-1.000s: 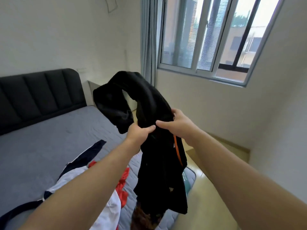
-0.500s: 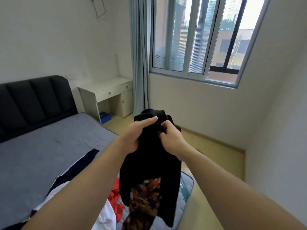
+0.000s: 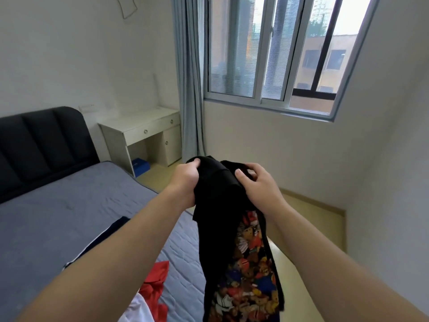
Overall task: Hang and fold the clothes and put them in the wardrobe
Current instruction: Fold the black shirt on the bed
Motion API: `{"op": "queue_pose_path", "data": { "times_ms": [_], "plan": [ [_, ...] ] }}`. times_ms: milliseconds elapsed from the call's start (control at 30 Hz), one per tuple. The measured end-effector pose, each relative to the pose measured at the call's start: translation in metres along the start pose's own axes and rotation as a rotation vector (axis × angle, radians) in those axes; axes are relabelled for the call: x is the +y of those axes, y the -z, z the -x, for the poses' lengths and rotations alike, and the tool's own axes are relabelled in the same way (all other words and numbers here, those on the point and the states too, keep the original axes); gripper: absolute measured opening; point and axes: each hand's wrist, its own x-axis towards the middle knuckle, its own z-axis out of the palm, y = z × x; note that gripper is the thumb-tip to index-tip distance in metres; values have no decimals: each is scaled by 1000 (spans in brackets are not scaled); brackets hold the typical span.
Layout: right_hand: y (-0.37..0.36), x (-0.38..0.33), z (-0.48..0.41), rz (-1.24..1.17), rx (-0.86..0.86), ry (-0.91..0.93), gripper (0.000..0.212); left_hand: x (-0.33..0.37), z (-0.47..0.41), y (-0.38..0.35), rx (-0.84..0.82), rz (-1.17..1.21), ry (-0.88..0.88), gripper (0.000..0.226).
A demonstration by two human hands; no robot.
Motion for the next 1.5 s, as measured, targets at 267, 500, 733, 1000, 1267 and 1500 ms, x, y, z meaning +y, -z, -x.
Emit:
{"op": "queue_pose_path", "data": {
  "times_ms": [267, 500, 733, 1000, 1267, 1500],
  "plan": [
    [59, 77, -35, 351, 139, 196, 43, 20, -36, -97, 70, 172, 7, 33],
    [95, 80, -83, 103, -694, -134, 63, 33, -53, -167, 74, 325, -12, 40],
    [97, 64, -164, 113, -261, -12, 17, 59, -62, -168, -96, 48, -142, 30],
    [105, 38, -260, 413, -302, 243, 20, 74, -134, -169, 402, -214, -185, 12],
    [77, 35, -332, 863, -385, 595, 16, 63, -196, -147, 287, -377, -31, 134],
    [48, 56, -394, 974, -541, 775, 25, 78, -236, -134, 335, -708, 30, 46]
  ]
}}
